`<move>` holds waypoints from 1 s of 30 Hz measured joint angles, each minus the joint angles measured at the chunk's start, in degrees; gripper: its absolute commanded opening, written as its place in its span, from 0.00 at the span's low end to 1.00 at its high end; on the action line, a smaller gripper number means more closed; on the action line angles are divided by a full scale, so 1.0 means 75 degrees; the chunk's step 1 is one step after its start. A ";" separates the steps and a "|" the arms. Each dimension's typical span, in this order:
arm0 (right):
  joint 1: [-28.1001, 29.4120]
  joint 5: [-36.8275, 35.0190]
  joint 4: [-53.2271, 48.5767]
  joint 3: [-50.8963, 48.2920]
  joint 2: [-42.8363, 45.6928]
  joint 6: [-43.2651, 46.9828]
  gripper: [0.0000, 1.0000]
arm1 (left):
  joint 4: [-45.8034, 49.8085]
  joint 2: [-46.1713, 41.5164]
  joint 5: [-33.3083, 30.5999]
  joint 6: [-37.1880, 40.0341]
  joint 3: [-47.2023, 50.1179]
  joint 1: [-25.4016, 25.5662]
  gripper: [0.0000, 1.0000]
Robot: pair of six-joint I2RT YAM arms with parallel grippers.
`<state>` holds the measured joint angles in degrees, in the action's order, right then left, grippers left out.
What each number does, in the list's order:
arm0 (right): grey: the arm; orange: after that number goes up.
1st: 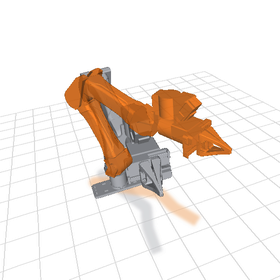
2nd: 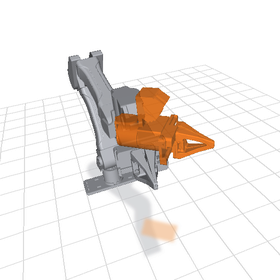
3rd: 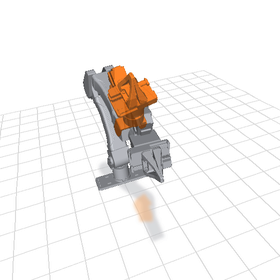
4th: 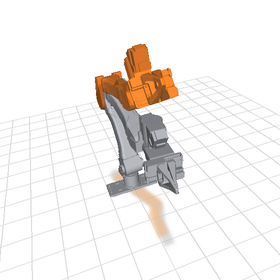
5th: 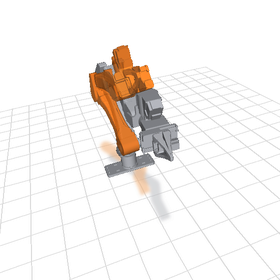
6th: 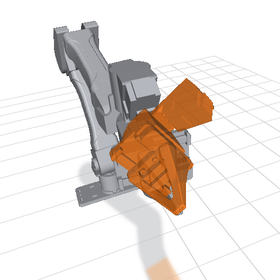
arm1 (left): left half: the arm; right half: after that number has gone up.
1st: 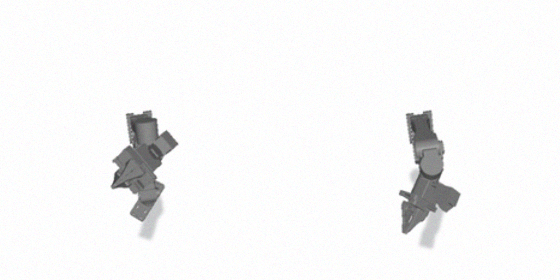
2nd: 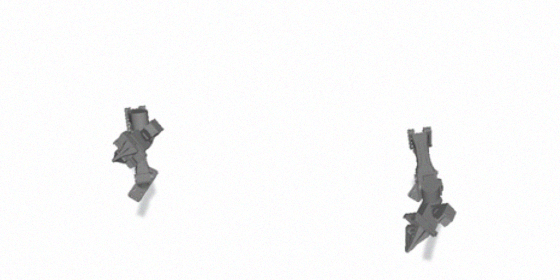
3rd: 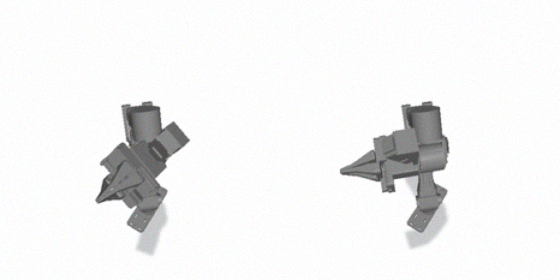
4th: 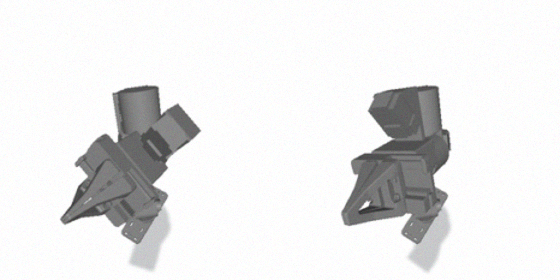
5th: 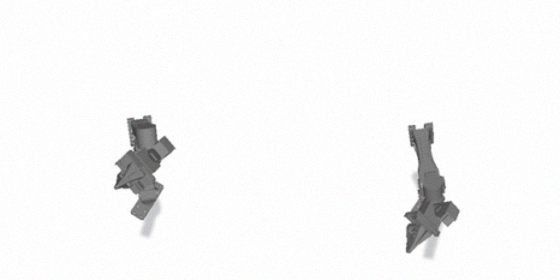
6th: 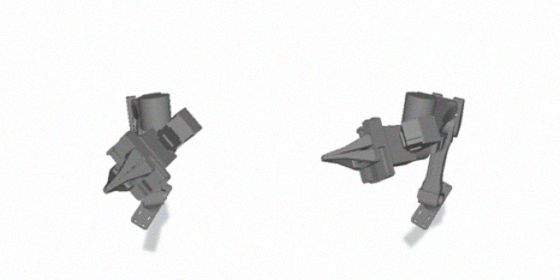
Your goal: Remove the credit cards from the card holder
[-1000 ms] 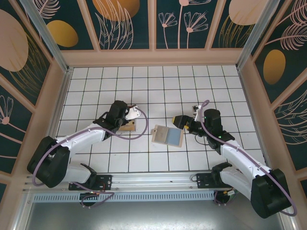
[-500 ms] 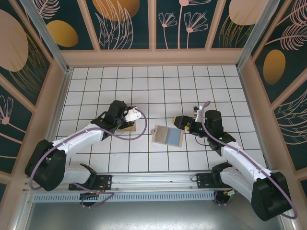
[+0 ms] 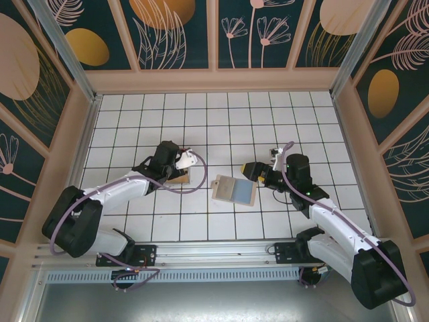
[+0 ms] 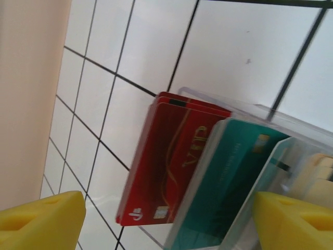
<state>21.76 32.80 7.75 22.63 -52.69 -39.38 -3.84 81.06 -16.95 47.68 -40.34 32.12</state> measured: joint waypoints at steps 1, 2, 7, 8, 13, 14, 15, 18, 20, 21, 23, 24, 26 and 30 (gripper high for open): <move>0.0000 0.0000 0.0023 -0.0006 0.0000 -0.0003 0.99 | -0.0041 0.0017 -0.0035 0.0000 -0.0041 -0.0020 0.84; 0.0000 0.0000 0.0038 -0.0012 0.0000 -0.0006 0.99 | -0.0093 0.0026 -0.0073 0.0000 -0.0082 -0.0038 0.84; 0.0000 0.0000 0.0146 -0.0079 0.0000 -0.0029 0.99 | -0.0356 0.0125 -0.0268 -0.0026 -0.0254 -0.0050 0.88; 0.0000 0.0000 0.0146 -0.0090 0.0000 -0.0029 0.99 | -0.0382 0.0149 -0.0289 -0.0026 -0.0286 -0.0050 0.88; 0.0000 -0.0003 0.0146 -0.0099 0.0000 -0.0026 0.99 | -0.0391 0.0172 -0.0335 -0.0041 -0.0367 -0.0050 0.96; 0.0000 -0.0003 0.0149 -0.0099 0.0000 -0.0026 0.99 | -0.0361 0.0169 -0.0341 -0.0052 -0.0382 -0.0050 0.98; 0.0000 -0.0003 0.0146 -0.0099 0.0000 -0.0026 0.99 | -0.0326 0.0154 -0.0344 -0.0061 -0.0405 -0.0050 0.99; 0.0000 -0.0015 0.0146 -0.0099 0.0000 -0.0023 0.99 | -0.0026 0.0058 -0.0312 -0.0364 -0.0606 -0.0050 0.99; 0.0017 -0.0087 0.0137 -0.0099 0.0000 -0.0017 0.98 | 0.0294 0.0026 -0.0286 -0.0959 -0.0976 -0.0050 0.99; 0.0035 -0.0154 0.0137 -0.0099 -0.0006 -0.0015 0.98 | 0.0417 0.0026 -0.0289 -0.1276 -0.1192 -0.0050 0.98; 0.0137 -0.0335 0.0105 -0.0096 -0.0079 0.0015 0.97 | 0.0670 0.0026 -0.0388 -0.2057 -0.1716 -0.0050 0.99; 0.0189 -0.0425 0.0067 -0.0096 -0.0119 0.0017 0.95 | 0.0743 0.0026 -0.0443 -0.2369 -0.1932 -0.0050 0.98; 0.0318 -0.0659 -0.0090 -0.0096 -0.0245 0.0070 0.92 | 0.0994 0.0029 -0.0635 -0.3223 -0.2468 -0.0050 0.99; 0.0460 -0.1093 -0.0341 -0.0082 -0.0530 0.0157 0.79 | 0.1886 0.0192 -0.0912 -0.4791 -0.3480 -0.0050 0.96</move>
<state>25.21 24.60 5.19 22.02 -56.66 -38.20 10.31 82.50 -23.79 11.75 -66.43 31.75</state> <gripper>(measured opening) 0.848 0.985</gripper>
